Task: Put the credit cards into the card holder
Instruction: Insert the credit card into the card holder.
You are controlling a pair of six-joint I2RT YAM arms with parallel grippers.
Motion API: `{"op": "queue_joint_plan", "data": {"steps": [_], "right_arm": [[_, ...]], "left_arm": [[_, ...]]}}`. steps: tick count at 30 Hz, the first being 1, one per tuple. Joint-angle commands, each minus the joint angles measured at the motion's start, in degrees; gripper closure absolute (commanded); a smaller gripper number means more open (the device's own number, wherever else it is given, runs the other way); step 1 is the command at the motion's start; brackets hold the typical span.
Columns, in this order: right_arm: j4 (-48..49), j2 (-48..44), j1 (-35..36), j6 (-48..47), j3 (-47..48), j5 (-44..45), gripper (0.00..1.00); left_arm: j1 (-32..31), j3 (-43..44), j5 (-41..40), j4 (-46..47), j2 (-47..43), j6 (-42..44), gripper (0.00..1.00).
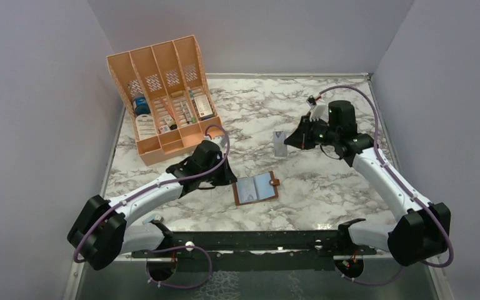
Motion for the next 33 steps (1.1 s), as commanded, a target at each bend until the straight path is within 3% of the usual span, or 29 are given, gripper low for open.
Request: {"op": "queue_joint_plan", "data": {"steps": [1, 9, 33], "right_arm": [[5.7, -3.6, 1.5, 8.2, -4.8, -12.6, 0.99], [11.1, -6.3, 2.8, 14.3, -13.1, -14.2, 0.99], [29.4, 5.8, 11.1, 20.4, -24.1, -7.4, 0.99]], "left_arm": [[0.2, -1.6, 2.6, 4.4, 1.6, -1.2, 1.0], [0.2, -4.8, 3.6, 10.7, 4.6, -2.8, 1.0], [0.2, -6.6, 3.2, 13.0, 12.7, -2.4, 1.0]]}}
